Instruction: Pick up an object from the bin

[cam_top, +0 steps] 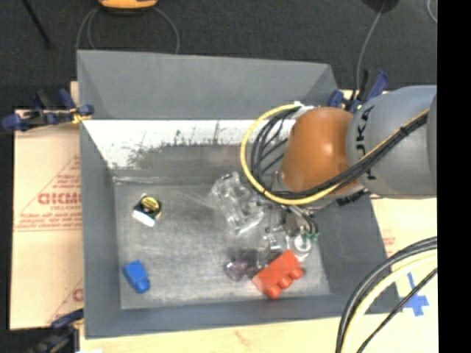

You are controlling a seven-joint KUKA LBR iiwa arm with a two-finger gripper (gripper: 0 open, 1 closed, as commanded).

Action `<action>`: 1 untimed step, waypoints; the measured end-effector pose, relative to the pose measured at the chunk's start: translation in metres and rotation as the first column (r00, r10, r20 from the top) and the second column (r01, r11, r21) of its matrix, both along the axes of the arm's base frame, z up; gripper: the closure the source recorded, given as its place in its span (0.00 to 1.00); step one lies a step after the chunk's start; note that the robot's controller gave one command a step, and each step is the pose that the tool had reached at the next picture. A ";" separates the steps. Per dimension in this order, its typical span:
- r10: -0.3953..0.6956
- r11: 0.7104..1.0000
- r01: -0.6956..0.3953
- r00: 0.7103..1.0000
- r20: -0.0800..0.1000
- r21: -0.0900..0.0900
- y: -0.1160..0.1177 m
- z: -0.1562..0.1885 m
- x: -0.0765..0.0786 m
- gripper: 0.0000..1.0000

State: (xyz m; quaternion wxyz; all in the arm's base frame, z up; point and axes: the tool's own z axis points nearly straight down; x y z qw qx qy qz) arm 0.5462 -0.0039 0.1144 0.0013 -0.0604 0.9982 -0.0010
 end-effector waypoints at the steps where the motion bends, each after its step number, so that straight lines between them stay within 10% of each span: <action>1: -0.004 1.000 0.004 1.000 0.022 0.001 0.001 -0.025 0.002 0.00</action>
Offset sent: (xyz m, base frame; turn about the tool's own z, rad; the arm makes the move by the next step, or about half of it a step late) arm -0.0074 0.0039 -0.0444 0.0018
